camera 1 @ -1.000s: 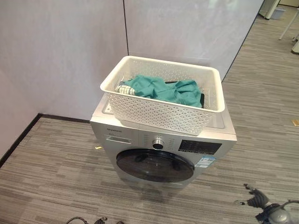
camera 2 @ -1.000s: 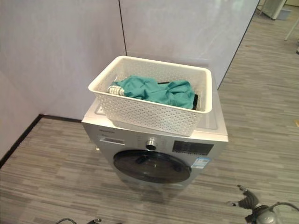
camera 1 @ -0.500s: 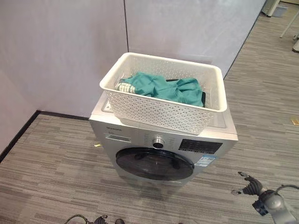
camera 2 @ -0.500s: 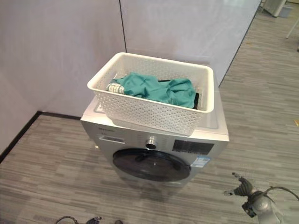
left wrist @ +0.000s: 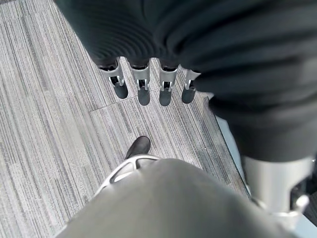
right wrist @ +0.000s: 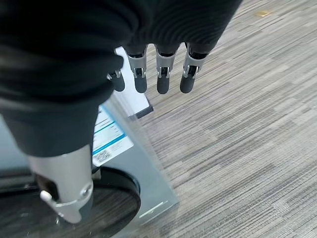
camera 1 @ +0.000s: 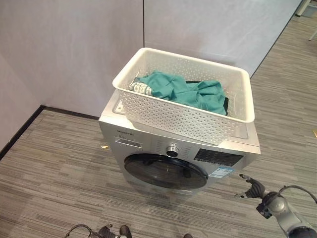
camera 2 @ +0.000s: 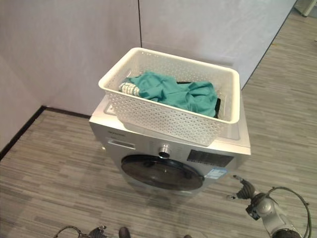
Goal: Grab the laundry basket,head to the washer,open it,put in the laundry and shut it.
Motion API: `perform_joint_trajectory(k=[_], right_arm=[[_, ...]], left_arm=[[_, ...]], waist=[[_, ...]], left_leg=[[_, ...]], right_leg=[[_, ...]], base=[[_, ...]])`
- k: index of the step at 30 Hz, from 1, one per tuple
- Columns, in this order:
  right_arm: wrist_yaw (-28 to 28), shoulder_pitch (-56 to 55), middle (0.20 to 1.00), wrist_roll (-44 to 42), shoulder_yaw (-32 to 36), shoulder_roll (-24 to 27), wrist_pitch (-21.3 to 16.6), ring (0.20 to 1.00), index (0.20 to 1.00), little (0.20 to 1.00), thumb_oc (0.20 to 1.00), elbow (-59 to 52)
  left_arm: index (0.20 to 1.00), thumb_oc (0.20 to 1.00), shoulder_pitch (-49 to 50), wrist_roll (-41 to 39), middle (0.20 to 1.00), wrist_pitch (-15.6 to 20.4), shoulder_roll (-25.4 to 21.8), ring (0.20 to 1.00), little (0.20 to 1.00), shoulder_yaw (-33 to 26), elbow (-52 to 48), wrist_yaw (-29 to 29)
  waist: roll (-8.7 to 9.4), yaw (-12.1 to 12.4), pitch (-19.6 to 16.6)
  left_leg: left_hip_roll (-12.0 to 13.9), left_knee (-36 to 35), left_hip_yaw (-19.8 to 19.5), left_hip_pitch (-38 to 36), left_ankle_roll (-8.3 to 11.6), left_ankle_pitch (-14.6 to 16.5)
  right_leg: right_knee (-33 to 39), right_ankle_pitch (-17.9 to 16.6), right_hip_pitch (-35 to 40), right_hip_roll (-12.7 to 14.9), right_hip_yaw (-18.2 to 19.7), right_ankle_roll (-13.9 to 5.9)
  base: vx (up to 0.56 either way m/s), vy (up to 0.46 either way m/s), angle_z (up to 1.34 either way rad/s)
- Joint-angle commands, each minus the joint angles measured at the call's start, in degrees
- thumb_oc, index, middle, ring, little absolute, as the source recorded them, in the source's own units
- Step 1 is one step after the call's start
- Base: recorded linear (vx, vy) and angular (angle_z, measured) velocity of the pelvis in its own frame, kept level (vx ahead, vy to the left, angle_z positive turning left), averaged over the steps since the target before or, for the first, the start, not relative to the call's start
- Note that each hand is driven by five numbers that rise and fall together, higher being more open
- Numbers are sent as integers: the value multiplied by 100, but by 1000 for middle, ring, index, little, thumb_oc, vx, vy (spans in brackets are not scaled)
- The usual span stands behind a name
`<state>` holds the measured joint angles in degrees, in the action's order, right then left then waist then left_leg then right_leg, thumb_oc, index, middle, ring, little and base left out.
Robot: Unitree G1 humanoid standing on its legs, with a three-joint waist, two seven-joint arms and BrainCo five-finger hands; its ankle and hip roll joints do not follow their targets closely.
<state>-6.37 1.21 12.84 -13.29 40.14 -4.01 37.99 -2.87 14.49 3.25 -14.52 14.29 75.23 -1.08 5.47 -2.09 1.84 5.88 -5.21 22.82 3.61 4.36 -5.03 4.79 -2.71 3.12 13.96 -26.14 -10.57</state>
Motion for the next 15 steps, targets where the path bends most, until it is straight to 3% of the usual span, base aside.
perform_joint_trajectory(k=[1, 15], right_arm=[[85, 421, 1000, 101, -145, 31, -180, 1000, 1000, 1000, 1000, 103], [309, 707, 1000, -113, -435, -556, -233, 1000, 1000, 1000, 1000, 624]], left_arm=[[1000, 1000, -92, 152, 1000, 71, 234, 1000, 1000, 219, 332, -50], [1000, 1000, -116, 241, 1000, 69, 164, 1000, 1000, 259, 405, -184]], waist=[[-95, 250, -63], [-60, 352, -55]], left_leg=[[389, 21, -37, -149, 264, 155], [364, 21, -95, -109, 261, 156]], right_leg=[[21, -681, -329, 285, 54, -326], [21, -672, -299, 309, -18, -326]], base=[[16, -3, 7], [7, -1, 3]])
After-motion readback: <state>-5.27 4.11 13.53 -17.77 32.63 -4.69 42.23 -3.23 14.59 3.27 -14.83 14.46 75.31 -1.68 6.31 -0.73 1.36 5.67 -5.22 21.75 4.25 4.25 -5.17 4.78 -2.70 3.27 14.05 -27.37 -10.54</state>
